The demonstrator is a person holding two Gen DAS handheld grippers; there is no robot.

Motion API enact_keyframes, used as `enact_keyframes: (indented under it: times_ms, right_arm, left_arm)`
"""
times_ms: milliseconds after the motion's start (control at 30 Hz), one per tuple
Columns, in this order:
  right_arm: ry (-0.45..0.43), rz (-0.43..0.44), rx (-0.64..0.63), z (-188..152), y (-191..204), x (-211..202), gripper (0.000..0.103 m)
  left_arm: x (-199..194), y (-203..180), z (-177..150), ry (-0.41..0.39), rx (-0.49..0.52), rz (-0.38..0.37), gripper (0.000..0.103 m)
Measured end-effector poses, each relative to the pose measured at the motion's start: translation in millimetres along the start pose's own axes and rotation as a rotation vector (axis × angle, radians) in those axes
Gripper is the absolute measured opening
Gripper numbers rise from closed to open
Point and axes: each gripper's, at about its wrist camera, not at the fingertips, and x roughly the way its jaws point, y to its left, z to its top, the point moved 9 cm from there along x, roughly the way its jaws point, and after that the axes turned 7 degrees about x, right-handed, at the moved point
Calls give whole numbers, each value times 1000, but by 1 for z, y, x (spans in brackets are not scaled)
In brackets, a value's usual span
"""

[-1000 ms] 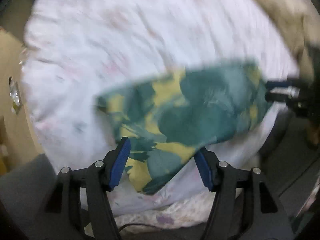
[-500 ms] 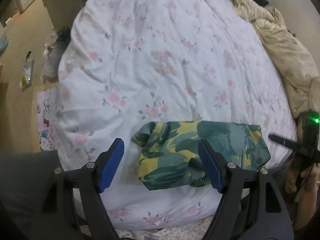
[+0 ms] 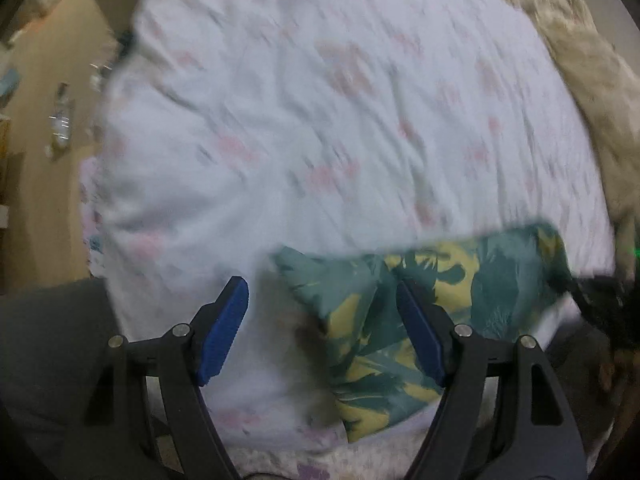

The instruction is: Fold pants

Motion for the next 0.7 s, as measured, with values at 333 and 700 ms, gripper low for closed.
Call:
enact_keyframes:
  times_ms: [333, 700]
  right_arm:
    - [-11, 165, 124, 1, -11, -5, 5]
    - [-51, 260, 138, 4, -6, -18, 5]
  left_arm:
    - [3, 4, -28, 86, -60, -73, 73]
    - [0, -23, -18, 38, 125, -28, 1]
